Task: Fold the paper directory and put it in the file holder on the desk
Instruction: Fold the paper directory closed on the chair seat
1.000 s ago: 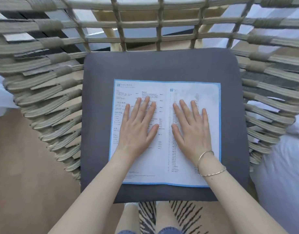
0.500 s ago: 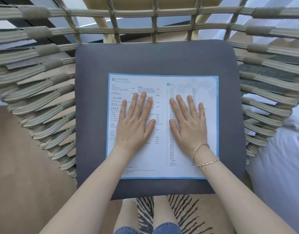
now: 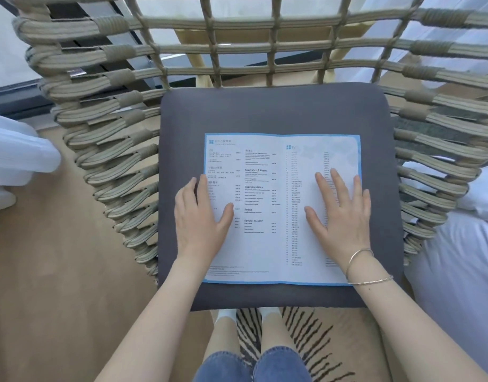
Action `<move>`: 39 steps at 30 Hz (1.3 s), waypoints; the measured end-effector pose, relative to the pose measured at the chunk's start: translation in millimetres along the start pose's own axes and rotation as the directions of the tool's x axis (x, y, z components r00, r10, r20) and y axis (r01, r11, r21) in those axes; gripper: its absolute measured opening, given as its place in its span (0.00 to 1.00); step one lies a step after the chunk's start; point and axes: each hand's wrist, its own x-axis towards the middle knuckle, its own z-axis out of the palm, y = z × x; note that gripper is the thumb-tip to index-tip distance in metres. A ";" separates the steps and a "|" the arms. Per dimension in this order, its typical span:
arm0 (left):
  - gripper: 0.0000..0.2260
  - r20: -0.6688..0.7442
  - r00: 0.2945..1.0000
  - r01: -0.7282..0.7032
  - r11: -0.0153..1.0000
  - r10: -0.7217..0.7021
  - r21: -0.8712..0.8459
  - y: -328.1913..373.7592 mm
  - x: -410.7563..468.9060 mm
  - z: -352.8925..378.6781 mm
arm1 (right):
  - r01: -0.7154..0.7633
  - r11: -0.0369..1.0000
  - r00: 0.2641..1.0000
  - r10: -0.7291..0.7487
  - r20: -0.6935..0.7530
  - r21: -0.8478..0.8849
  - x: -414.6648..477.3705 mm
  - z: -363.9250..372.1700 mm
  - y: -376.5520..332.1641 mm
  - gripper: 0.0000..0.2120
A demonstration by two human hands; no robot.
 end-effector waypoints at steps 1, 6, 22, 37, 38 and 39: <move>0.31 0.003 1.000 0.017 1.000 -0.017 -0.009 -1.1 -1.5 -0.6 | -0.029 0.999 1.000 0.029 0.006 -0.018 -2.1 -0.2 1.4 0.31; 0.32 0.000 0.999 0.042 0.995 -0.042 -0.086 3.2 -3.0 2.6 | -0.130 0.991 0.990 0.132 0.046 -0.044 -7.0 5.3 8.2 0.32; 0.24 0.097 0.974 0.221 0.761 -0.205 -0.610 6.0 2.2 -19.3 | -0.144 0.989 0.987 0.146 0.067 -0.033 -6.4 10.6 0.7 0.33; 0.30 -0.014 0.981 -0.166 0.795 0.195 -0.583 77.3 -10.6 -55.7 | -0.141 0.965 0.989 0.146 -0.006 0.220 -12.0 -33.7 2.8 0.27; 0.29 -0.016 0.971 -0.200 0.774 0.238 -0.601 86.6 -13.5 -54.5 | -0.136 0.961 0.989 0.148 -0.030 0.243 -13.2 -42.1 5.4 0.26; 0.27 -0.009 0.963 -0.216 0.751 0.269 -0.623 95.6 -16.8 -52.6 | -0.133 0.953 0.987 0.153 -0.055 0.271 -14.4 -50.5 7.8 0.26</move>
